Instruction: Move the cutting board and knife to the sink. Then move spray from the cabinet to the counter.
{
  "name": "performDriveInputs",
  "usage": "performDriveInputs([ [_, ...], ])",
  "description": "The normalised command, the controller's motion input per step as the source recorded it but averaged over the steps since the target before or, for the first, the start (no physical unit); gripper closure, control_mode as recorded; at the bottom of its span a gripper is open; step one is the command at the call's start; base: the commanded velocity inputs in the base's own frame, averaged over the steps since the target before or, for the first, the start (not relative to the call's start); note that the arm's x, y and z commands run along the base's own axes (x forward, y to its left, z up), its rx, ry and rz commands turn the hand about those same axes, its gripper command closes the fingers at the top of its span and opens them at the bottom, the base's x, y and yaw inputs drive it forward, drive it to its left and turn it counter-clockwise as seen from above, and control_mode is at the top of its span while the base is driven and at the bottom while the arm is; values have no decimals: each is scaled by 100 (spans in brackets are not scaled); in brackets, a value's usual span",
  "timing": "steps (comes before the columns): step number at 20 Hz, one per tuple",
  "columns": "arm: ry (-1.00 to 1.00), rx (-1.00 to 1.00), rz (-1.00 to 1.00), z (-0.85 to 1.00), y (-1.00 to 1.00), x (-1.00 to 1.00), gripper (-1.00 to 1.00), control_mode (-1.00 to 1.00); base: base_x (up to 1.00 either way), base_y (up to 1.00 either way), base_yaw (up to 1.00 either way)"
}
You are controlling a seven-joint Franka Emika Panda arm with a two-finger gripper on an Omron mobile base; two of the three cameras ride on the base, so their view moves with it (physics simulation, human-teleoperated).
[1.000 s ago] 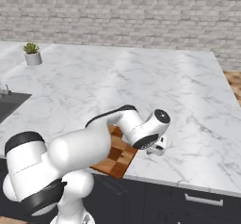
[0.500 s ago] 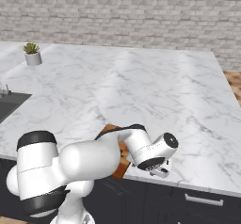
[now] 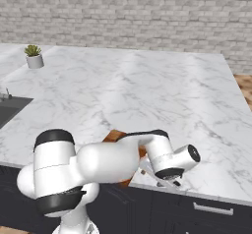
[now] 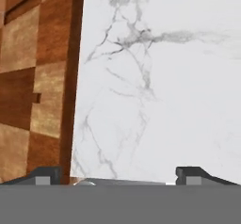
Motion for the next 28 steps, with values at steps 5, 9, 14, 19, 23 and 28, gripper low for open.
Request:
performDriveInputs([
  [5, 2, 18, -10, 0, 0, -62, -100, -100, 0, 0, 0],
  [9, -11, 9, -6, 5, 0, -100, -100, -100, 0, 0, 0],
  [14, -1, 1, 0, 2, 0, -11, -100, -100, 0, 0, 0],
  [19, 0, 0, -5, 0, 45, 0, -100, -100, 0, 0, 0],
  [23, 2, 1, -10, 0, 79, 0, -100, -100, 0, 0, 0],
  [28, 5, 3, -8, 0, 69, -4, -100, -100, 0, 0, 0],
])
